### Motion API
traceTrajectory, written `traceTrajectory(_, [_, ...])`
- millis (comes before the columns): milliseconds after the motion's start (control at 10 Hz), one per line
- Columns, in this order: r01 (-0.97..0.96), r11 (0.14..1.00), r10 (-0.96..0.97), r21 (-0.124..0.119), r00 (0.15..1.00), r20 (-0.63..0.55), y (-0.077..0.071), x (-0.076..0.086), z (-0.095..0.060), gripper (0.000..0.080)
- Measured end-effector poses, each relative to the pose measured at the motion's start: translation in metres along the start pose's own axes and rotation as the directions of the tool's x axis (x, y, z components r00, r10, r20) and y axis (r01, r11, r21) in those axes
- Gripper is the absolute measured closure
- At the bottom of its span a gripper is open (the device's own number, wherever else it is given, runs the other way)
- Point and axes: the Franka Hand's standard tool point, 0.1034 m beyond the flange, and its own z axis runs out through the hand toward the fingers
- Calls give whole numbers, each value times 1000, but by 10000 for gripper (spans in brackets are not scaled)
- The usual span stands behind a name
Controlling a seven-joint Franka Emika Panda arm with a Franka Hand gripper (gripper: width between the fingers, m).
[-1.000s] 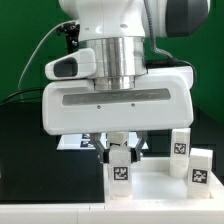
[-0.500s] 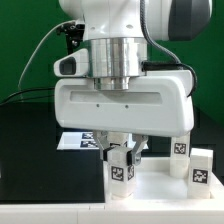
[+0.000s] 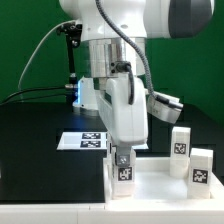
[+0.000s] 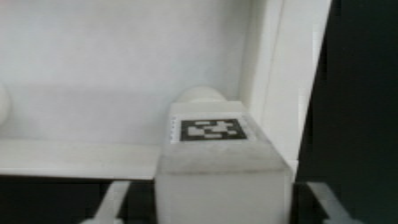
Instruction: Assemble square table
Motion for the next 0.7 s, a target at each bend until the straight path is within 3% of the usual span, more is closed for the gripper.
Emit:
traceTrajectory(100, [40,999,-40,-2,999,-1,0,0,0,404])
traceTrajectory(200, [262,964,-263,-33,965,-17,4,-1,2,265])
traceTrajectory(300, [422,906,-422,-31,906,-14,3,0,2,265])
traceTrajectory(400, [629,776,-629,-31,777,14,6,1,3,186])
traceTrajectory(500, [789,613,-786,-25,613,75,9,-1,4,157])
traceTrajectory(700, [862,506,-859,-19,506,75,8,2,4,152])
